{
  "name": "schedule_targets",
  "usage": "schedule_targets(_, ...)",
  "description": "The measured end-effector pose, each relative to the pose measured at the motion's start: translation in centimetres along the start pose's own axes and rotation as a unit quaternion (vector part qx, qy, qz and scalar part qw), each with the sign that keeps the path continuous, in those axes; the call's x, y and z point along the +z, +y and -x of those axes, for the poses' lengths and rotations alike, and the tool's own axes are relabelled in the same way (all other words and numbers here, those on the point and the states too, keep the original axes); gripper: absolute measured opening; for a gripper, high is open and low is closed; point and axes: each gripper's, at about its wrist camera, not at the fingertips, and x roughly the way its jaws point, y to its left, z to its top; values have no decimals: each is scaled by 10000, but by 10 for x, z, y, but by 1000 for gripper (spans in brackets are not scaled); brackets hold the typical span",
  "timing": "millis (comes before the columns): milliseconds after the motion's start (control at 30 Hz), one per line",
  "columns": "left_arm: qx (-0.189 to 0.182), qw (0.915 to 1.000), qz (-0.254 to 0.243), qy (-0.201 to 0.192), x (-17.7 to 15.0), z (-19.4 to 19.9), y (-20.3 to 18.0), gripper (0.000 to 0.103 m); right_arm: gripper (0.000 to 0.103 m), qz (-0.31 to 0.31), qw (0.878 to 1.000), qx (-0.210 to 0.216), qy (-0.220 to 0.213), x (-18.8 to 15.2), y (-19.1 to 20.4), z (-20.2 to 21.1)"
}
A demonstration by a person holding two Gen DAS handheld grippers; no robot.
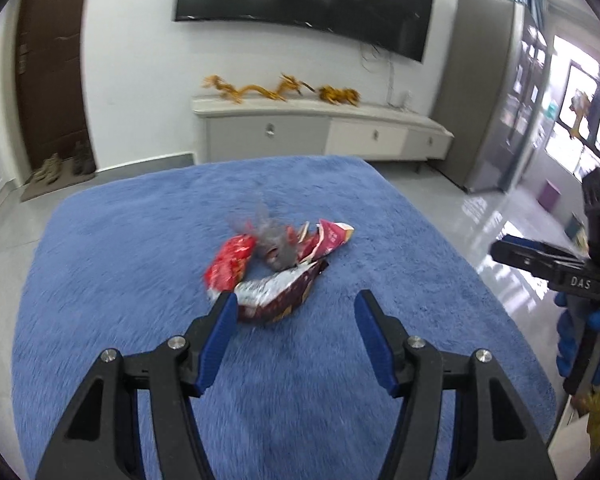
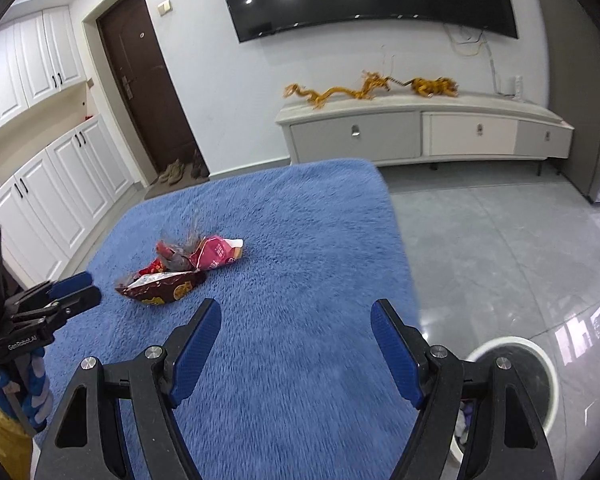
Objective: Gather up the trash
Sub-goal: 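Grasp the brown printed chip bag with the left gripper while the right gripper grasps the pink wrapper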
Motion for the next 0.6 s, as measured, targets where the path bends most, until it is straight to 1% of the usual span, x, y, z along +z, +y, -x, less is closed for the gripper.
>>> schedule_targets(167, -185, 9980, -512, 308, 11, -41, -6, 59, 75, 75, 9995, 245, 181, 11, 7, -44)
schedule_targets(267, -185, 9963, -667, 502, 11, -62, -4, 59, 75, 130, 9987, 420, 257, 18, 17, -68)
schedule_targets(433, -257, 9960, -558, 648, 5, -78, 4, 58, 75, 300, 9962, 740, 361, 29, 41, -106)
schedule_targets(600, -315, 9965, -485, 603, 2, -80, 7, 58, 75, 420, 9940, 894, 472, 33, 59, -132)
